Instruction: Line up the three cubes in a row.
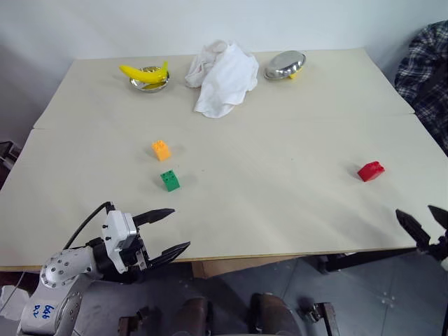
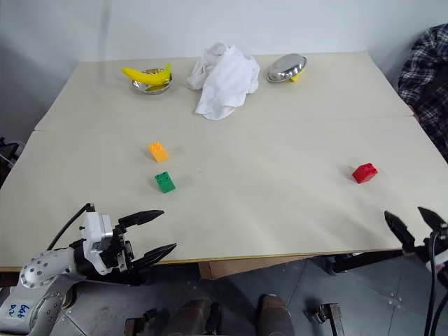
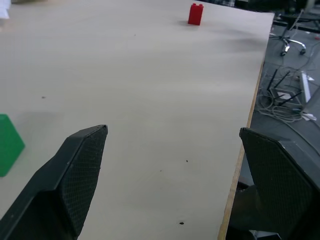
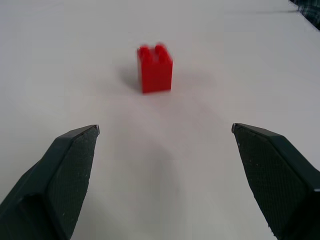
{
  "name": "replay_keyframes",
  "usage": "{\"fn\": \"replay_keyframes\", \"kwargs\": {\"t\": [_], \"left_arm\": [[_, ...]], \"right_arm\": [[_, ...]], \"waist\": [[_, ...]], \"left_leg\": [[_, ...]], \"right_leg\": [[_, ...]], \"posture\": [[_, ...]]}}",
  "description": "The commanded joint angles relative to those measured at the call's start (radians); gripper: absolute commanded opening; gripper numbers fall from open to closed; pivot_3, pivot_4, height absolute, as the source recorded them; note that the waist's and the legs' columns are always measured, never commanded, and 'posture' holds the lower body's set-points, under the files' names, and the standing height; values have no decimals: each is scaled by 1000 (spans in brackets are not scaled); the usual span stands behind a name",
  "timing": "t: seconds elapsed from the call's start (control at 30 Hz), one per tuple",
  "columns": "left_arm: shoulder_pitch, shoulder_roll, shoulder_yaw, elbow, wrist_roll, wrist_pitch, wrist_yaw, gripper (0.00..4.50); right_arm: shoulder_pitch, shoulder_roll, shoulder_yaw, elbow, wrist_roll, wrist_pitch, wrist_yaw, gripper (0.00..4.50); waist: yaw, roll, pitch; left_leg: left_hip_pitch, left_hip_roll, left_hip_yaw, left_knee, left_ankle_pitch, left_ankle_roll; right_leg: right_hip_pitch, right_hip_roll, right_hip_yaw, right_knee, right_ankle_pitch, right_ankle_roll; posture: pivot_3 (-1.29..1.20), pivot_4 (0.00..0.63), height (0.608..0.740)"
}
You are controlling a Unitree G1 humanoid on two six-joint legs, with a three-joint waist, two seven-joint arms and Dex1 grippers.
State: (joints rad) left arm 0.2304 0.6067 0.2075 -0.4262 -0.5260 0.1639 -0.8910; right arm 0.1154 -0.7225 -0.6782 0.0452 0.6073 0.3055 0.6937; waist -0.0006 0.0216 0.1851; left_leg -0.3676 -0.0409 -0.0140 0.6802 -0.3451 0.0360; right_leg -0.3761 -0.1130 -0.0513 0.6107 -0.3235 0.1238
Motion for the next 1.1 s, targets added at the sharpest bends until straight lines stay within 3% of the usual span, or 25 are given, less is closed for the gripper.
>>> {"fn": "replay_keyframes", "kwargs": {"t": [0.03, 0.37, 0.7, 0.8, 1.03, 1.1], "left_arm": [[32, -11, 16, -52, 6, -17, 24, 4500], [55, -23, 9, -91, 15, -11, 65, 4500], [40, -13, 9, -93, 4, -5, 58, 4500], [36, -13, 7, -91, 4, -6, 55, 4500], [36, -20, 9, -88, 8, -12, 55, 4500], [44, -25, 14, -86, 6, -20, 54, 4500]], "right_arm": [[-123, -92, 59, 52, -38, 101, -47, 4462], [-524, -237, 357, 321, -230, 250, -32, 4462], [-681, -233, 497, 475, -327, 252, 71, 4462], [-697, -223, 508, 496, -342, 235, 77, 3934], [-722, -217, 512, 513, -348, 192, 144, 1511], [-741, -223, 524, 510, -333, 175, 229, 1471]], "waist": [[0, 0, 0], [3, 0, 0], [2, 0, 0], [1, 0, 0], [0, 0, 0], [-1, 0, 0]], "left_leg": [[0, 0, 0, 0, 0, 0], [-2, -1, -1, 1, 0, 1], [-2, -1, -1, 1, 0, 1], [-2, -1, -1, 1, 0, 1], [-2, -1, -1, 1, 0, 1], [-2, -1, -1, 1, 0, 1]], "right_leg": [[0, 0, 0, 0, 0, 0], [0, 0, -1, 0, 0, 0], [0, 0, -3, 0, 0, 0], [0, 0, -3, 0, 0, 0], [0, 0, -4, 0, 0, 0], [0, 0, -4, 0, 0, 0]], "posture": [[0, 150, 740], [0, 150, 740], [0, 150, 740], [0, 150, 740], [0, 150, 740], [0, 150, 740]]}}
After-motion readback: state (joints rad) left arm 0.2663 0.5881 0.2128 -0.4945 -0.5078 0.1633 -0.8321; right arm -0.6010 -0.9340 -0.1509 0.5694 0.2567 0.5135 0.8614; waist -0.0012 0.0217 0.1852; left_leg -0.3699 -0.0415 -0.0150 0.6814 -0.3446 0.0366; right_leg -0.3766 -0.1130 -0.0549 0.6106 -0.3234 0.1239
